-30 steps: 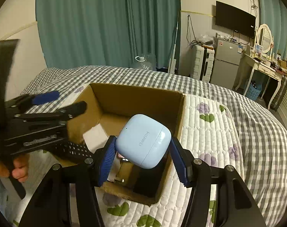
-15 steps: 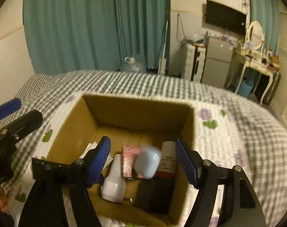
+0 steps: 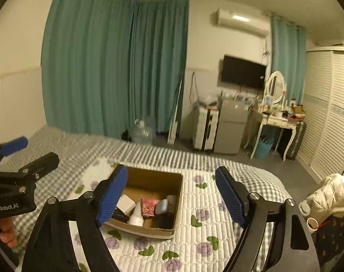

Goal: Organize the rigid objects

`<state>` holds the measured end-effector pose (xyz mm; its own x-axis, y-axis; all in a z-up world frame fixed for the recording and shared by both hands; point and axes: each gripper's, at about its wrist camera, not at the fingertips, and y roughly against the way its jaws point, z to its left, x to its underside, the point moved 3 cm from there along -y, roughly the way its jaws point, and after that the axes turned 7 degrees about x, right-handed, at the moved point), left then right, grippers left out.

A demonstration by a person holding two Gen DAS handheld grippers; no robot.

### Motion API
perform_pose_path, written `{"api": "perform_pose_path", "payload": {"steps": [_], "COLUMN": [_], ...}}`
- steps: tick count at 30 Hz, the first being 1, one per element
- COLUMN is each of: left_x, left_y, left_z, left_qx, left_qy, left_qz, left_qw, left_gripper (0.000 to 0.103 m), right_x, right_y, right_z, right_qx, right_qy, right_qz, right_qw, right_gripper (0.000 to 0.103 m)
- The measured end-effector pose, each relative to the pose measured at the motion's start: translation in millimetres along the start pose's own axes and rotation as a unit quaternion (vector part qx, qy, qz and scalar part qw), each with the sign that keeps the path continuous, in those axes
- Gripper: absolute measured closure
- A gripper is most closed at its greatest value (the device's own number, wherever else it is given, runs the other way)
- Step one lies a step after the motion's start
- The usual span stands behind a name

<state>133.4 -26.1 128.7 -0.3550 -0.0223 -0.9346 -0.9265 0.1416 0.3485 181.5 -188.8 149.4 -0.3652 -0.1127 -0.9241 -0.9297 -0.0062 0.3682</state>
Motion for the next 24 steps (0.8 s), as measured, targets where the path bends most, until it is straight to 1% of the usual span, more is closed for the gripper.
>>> {"api": "perform_pose_path", "payload": {"steps": [1,2,4,7,10,13,14,18,21,24], "left_x": [4.3,10.3,25.7,50.3,76.9,97.1,103.9,117.7,122.4,126.2], "left_y": [10.2,18.8,29.8,33.3,29.1,16.6,9.8,-6.8,-9.2,-11.1], "left_z": [-1.8,-3.0,-3.5,-1.2,0.8,2.5,5.4,12.3,13.3,8.2], "left_qx": [0.003,0.003,-0.006,-0.02,-0.035,-0.043,-0.036,-0.034,-0.034,-0.039], "left_qy": [0.001,0.001,-0.002,-0.001,-0.002,-0.003,0.003,0.007,0.008,-0.003], "left_qz": [-0.007,-0.014,-0.022,-0.029,-0.029,-0.014,-0.005,0.017,0.01,0.005], "left_qw": [1.0,0.9999,0.9997,0.9994,0.999,0.999,0.9993,0.9993,0.9993,0.9992], "left_gripper": [0.0,0.0,0.0,0.0,0.0,0.0,0.0,0.0,0.0,0.0], "right_x": [4.1,9.9,23.8,48.6,72.7,94.7,102.2,120.6,127.9,131.3], "right_y": [14.8,27.8,43.9,54.1,48.5,32.3,27.2,11.4,2.3,-4.4], "right_z": [-2.3,-3.0,-2.5,1.4,5.7,7.6,7.4,6.7,4.9,5.3], "right_qx": [0.002,0.001,0.001,0.004,0.01,0.004,0.004,0.006,0.008,0.016], "right_qy": [-0.006,-0.014,-0.025,-0.039,-0.044,-0.045,-0.044,-0.048,-0.049,-0.043], "right_qz": [-0.013,-0.028,-0.042,-0.055,-0.051,-0.033,-0.027,-0.019,-0.007,-0.001], "right_qw": [1.0,1.0,0.999,0.998,0.998,0.998,0.999,0.999,0.999,0.999], "right_gripper": [0.01,0.007,0.0,0.0,0.0,0.0,0.0,0.0,0.0,0.0]}}
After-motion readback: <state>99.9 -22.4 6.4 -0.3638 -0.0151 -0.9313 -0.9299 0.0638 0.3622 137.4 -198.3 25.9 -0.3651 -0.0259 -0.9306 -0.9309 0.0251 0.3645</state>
